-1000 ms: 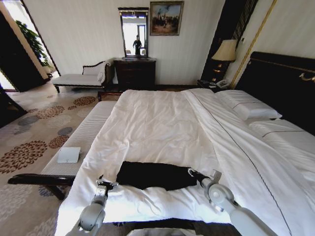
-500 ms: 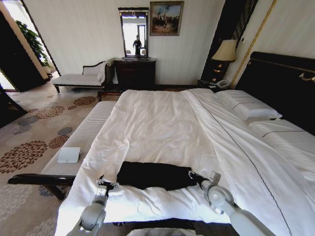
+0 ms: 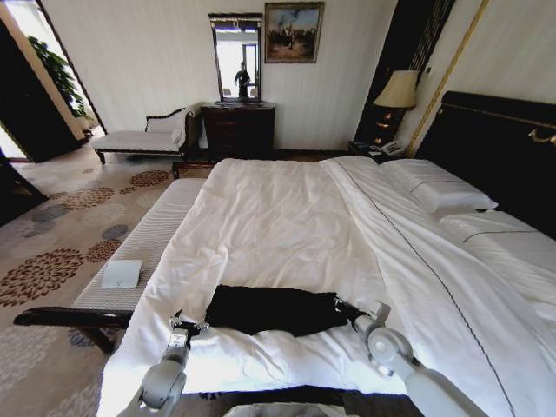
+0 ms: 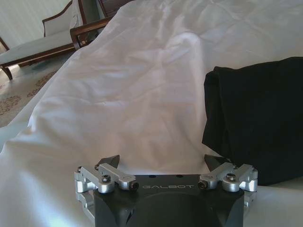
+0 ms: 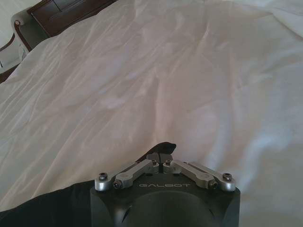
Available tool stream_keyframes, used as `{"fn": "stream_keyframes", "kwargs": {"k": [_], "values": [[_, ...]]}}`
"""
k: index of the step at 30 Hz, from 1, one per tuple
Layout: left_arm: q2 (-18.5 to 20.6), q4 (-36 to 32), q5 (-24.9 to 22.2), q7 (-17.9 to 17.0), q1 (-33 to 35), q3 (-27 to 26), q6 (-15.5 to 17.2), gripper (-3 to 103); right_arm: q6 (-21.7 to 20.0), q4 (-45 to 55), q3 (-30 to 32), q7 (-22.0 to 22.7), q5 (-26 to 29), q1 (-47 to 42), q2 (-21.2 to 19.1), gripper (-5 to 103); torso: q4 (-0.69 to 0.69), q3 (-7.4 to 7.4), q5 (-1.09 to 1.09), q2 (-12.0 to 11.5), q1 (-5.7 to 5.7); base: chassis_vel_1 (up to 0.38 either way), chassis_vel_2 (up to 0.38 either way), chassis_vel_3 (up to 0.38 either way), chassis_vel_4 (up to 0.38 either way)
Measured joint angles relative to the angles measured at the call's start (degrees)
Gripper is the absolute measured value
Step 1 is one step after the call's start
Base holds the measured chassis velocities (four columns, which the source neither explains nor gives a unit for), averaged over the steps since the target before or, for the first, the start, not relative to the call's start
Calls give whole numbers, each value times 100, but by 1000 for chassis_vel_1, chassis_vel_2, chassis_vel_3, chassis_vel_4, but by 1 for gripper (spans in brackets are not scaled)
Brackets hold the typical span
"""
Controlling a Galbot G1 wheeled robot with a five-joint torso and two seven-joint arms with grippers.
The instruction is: Fold the clothes on the bed.
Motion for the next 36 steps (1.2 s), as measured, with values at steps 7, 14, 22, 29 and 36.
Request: {"fn": "stream_keyframes", "kwargs": {"k": [7, 14, 22, 29, 36], "values": [[-49, 25, 55, -5, -11, 17, -3, 100, 77, -123, -14, -95, -13, 74, 8, 0, 0, 0, 0, 0, 0, 0, 0, 0, 0], [-85, 80, 94, -9, -31, 42, -8, 100, 327, -268, 15, -478, -221, 130, -5, 0, 0, 0, 1, 0, 0, 0, 0, 0, 0], [-119, 64, 124, -12, -15, 48, -7, 100, 434, -550, 101, -429, -477, 178, 28, -3, 1, 0, 1, 0, 0, 0, 0, 0, 0], [-215, 46, 130, -8, 3, 45, -252, 100, 668, -393, 95, -279, -911, -17, 99, 17, 0, 0, -2, 0, 0, 0, 0, 0, 0], [-459, -165, 13, 49, 88, -99, -436, 100, 810, 99, 419, 90, -713, -264, 213, 49, 1, 0, 0, 0, 0, 0, 0, 0, 0]]}}
